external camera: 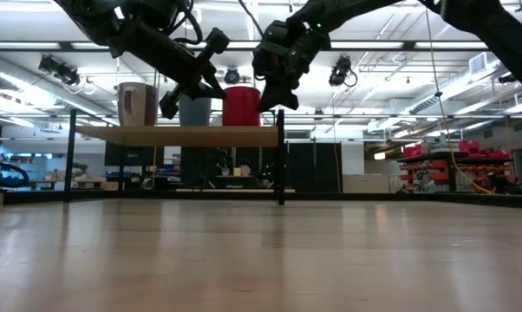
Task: Stack small to large cups/mugs on shelf
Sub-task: Put the red mug on the shelf, then return to Home Position
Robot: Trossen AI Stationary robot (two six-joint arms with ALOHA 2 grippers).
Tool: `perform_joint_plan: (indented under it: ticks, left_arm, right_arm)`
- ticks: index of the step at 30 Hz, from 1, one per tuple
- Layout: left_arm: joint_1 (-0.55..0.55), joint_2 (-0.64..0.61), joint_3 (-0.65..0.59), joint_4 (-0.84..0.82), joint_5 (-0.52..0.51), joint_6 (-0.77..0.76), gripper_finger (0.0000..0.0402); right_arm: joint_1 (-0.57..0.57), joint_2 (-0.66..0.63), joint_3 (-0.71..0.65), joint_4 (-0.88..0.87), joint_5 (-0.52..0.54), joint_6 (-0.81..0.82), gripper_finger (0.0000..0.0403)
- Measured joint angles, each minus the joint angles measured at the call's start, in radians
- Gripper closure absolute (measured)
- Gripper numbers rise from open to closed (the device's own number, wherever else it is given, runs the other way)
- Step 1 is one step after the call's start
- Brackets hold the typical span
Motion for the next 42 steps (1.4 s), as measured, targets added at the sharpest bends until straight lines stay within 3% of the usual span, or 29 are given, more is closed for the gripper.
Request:
perform_joint_plan:
  ticks: [12,26,32,42]
  left_arm:
    - [0.026,0.000,0.000,-0.001,-0.012,-0.008,0.0385]
    - [0.021,0.000,0.000,-0.001,0.000,-0.013,0.0383]
    - [-0.008,-0.002,0.000,0.000,0.000,-0.001,0.0396]
    - [-0.119,-0.083,0.001,-0.020,-0.064,0.059,0.0379]
  right_arm:
    - [0.068,-0.003,0.000,0.056,0.001,0.011,0.0402]
    - [0.051,-0.003,0.000,0.060,0.027,0.038,0.0402]
    - [0.038,-0.003,0.000,0.009,0.031,0.035,0.0402]
    - [0.037,-0.076,0.000,-0.105,0.056,-0.028,0.0401]
